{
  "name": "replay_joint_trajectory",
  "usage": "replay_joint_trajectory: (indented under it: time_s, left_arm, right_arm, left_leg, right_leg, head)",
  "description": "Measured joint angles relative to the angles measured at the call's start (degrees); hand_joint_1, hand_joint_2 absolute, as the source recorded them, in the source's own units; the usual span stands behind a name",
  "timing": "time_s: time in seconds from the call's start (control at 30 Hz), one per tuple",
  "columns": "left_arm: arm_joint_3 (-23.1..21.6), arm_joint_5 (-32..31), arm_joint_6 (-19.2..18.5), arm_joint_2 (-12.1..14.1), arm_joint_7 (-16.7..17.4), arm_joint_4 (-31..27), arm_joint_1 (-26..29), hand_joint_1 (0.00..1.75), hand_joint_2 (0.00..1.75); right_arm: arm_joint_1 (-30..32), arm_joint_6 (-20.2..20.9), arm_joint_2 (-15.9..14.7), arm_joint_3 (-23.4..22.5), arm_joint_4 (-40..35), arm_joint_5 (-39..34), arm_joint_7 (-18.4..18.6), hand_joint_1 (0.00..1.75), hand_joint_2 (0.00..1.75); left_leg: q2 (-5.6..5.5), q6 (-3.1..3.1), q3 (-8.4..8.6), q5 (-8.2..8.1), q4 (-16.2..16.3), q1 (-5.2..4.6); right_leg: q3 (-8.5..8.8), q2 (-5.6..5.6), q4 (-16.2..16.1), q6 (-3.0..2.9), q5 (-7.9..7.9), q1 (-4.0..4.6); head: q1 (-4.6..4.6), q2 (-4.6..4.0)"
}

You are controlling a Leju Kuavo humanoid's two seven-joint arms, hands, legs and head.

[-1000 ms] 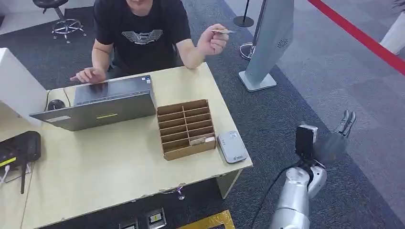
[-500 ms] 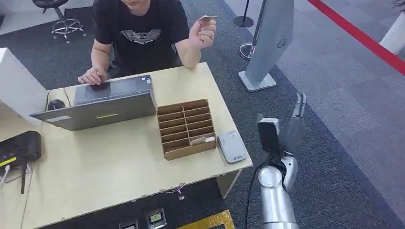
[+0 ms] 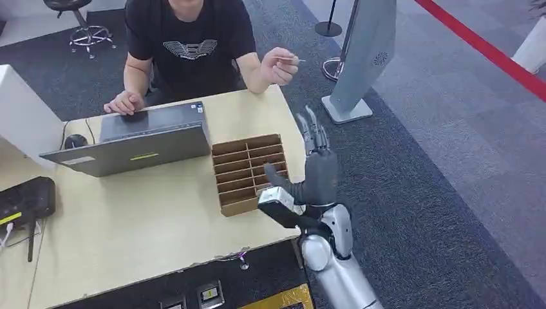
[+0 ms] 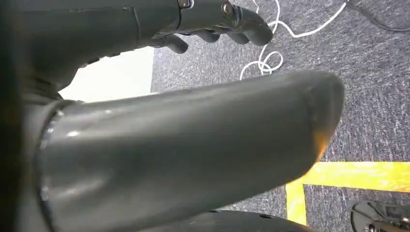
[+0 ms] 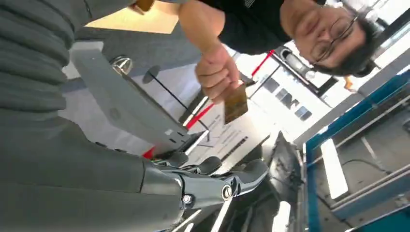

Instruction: Pass the card to the sensor for recognition and then transmit it.

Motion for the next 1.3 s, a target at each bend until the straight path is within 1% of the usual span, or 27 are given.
replay_joint_trajectory:
  time_s: [0.07,0.13,0.2,0.3,0.37,0.5,0.6,0.73,0.8,0.9,0.93,1.0,1.1,1.23,1.3]
  left_arm:
    - [-0.11,0.28,0.00,0.00,-0.15,0.00,0.00,0.00,0.00]
    - [-0.48,0.72,0.00,0.00,-0.44,0.00,-0.01,0.00,0.00]
    - [-0.74,0.72,0.00,0.00,-0.61,0.00,-0.02,0.00,0.00]
    - [-1.01,0.66,0.00,0.00,-0.98,0.00,-0.07,0.00,0.00]
    - [-1.01,0.24,0.00,0.00,-1.79,0.00,-0.12,0.00,0.00]
    - [-0.94,-1.62,0.00,-0.02,-3.43,0.53,-0.30,0.00,0.00]
    - [-0.63,-3.30,0.00,-0.09,-3.37,0.87,-0.41,0.00,0.00]
    - [-0.24,-6.10,0.00,-0.30,-1.33,0.94,-0.35,0.00,0.00]
    - [0.11,-7.56,0.00,-0.33,-0.44,0.94,-0.26,0.00,0.00]
    - [0.15,-9.09,-0.22,-0.35,0.26,0.92,-0.07,0.00,0.00]
    - [0.15,-9.44,-0.64,-0.33,0.42,0.92,-0.07,0.00,0.00]
    - [0.15,-9.88,-1.82,-0.24,0.70,0.92,-0.07,0.00,0.00]
    - [0.07,-9.94,-2.71,-0.04,1.07,0.92,-0.11,0.00,0.00]
    - [-0.02,-9.92,-2.69,0.20,1.22,0.83,-0.26,0.00,0.00]
    - [-0.13,-9.92,-2.54,0.26,1.22,0.83,-0.48,0.00,0.00]
  right_arm:
    - [0.00,0.00,-0.15,1.74,-0.35,3.50,1.04,0.00,1.75]
    - [-0.02,-0.02,-0.48,3.43,-0.68,8.11,3.31,0.00,1.75]
    - [-0.18,-0.04,-0.96,4.91,-0.83,11.96,6.46,0.00,1.75]
    - [-1.13,-0.04,-2.22,7.78,-0.85,17.36,12.82,0.00,1.75]
    - [-1.71,-0.04,-2.95,9.29,-0.85,18.48,15.01,0.00,1.75]
    - [-2.74,-0.04,-4.46,12.32,-0.85,19.19,17.32,0.00,1.75]
    - [-3.10,-0.04,-5.25,14.06,-0.85,19.73,19.13,0.00,1.75]
    - [-3.27,-0.04,-6.19,16.01,-0.85,21.85,22.67,0.00,1.75]
    - [-3.61,-0.07,-6.73,16.88,-0.96,23.67,26.20,0.00,1.75]
    - [-4.98,-0.07,-8.57,18.59,-1.29,26.14,34.07,0.00,1.75]
    - [-5.56,-0.07,-9.31,19.07,-1.29,26.38,36.17,0.00,1.75]
    - [-7.02,-0.04,-10.69,19.53,-1.14,25.81,38.94,0.00,1.75]
    - [-9.52,-0.02,-12.07,19.83,-0.37,23.71,39.04,0.00,1.75]
    - [-12.73,0.02,-12.46,20.51,2.25,22.07,36.31,0.00,1.75]
    - [-14.18,0.02,-12.50,20.73,3.45,21.81,35.83,0.00,1.75]
  left_leg:
    - [-0.01,0.00,0.00,0.00,0.00,0.00]
    - [-0.01,0.00,0.00,0.00,0.00,0.00]
    - [0.00,0.00,0.00,0.00,0.00,0.00]
    - [0.00,0.00,0.01,0.00,0.00,0.00]
    - [-0.01,0.00,0.01,0.00,0.00,0.00]
    - [0.00,0.00,0.01,0.00,0.00,0.00]
    - [0.00,0.00,0.01,0.00,0.00,0.00]
    - [0.00,0.00,-0.01,0.00,0.00,0.00]
    - [0.00,0.00,0.00,0.00,0.00,0.00]
    - [0.00,0.00,0.00,0.00,0.00,-0.01]
    - [0.00,0.00,0.00,0.00,0.00,-0.01]
    - [0.00,0.00,0.00,0.00,0.00,-0.02]
    - [0.00,0.00,-0.01,0.01,0.00,-0.02]
    - [-0.01,0.00,0.00,0.01,0.00,0.00]
    - [-0.01,0.00,0.00,0.01,0.00,0.02]
  right_leg:
    - [0.00,-0.01,0.00,0.00,0.00,0.00]
    - [0.00,-0.01,0.00,0.00,0.00,0.00]
    - [0.01,-0.01,0.00,0.00,0.00,0.00]
    - [0.01,0.00,0.00,0.00,0.00,0.00]
    - [0.01,-0.01,0.00,0.00,0.00,0.00]
    - [0.00,0.00,0.00,0.00,0.00,0.00]
    - [-0.01,-0.01,0.00,0.00,0.00,0.00]
    - [-0.01,0.00,0.00,0.00,0.00,0.00]
    - [-0.01,-0.01,-0.01,0.00,0.00,0.00]
    - [-0.01,0.00,-0.01,0.00,0.00,-0.01]
    - [0.00,0.00,-0.01,0.00,0.00,-0.01]
    - [0.00,0.00,-0.01,0.01,0.01,-0.02]
    - [0.01,0.00,0.00,0.02,0.03,-0.02]
    - [-0.01,0.00,0.00,0.02,0.03,0.00]
    - [-0.02,-0.01,0.00,0.02,0.02,0.03]
  head:
    - [0.00,0.00]
    - [0.02,0.00]
    - [0.00,0.00]
    - [0.02,0.00]
    - [0.00,0.00]
    - [0.00,0.00]
    - [0.00,0.00]
    - [0.02,0.00]
    - [0.00,0.00]
    - [0.00,0.00]
    - [0.02,0.00]
    - [0.00,0.00]
    - [0.02,0.00]
    - [0.00,0.00]
    - [0.00,0.00]
